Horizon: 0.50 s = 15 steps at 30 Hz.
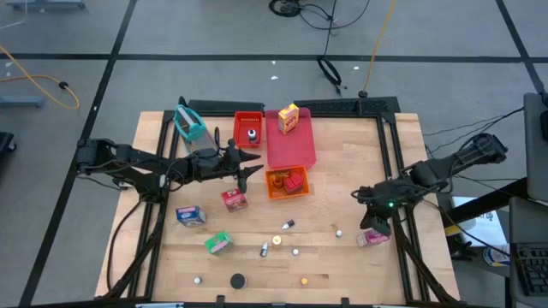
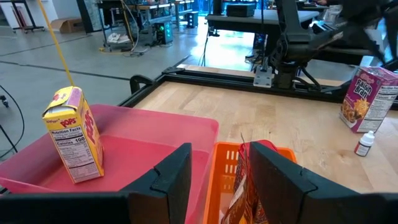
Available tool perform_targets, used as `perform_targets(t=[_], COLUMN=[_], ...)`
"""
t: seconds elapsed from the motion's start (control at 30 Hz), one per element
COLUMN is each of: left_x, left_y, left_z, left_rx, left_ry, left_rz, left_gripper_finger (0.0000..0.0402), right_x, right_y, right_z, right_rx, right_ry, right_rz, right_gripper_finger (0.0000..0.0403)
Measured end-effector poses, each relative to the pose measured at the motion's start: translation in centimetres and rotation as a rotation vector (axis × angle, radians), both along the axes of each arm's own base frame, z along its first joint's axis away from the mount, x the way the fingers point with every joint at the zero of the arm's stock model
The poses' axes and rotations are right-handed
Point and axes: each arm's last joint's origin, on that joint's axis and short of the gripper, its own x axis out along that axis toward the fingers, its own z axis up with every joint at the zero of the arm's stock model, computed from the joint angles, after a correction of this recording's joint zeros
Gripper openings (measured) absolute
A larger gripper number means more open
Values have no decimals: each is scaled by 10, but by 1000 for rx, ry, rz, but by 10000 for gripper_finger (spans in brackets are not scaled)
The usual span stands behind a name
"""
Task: Pick & Place Kitchen Items
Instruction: Put the purple cereal box into the pink bin
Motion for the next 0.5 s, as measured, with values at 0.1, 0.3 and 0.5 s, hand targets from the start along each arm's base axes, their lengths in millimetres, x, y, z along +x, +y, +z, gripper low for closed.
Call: perform_targets(t=[0.1,0.3,0.5], left_x=[0,0,0], left_y=[0,0,0], left_z=[0,0,0], left_rx=[0,0,0], left_ry=[0,0,0], left_rz=[0,0,0], left_gripper_finger=[163,164,164], right_x=[-6,-7,-8], right_y=[8,25,42], right_z=[11,18,22], right_rx=[-78,-174,-199], right_ry=[-4,-1,22], right_rz=[-4,-17,-50], right_gripper_finger=[36,15,3])
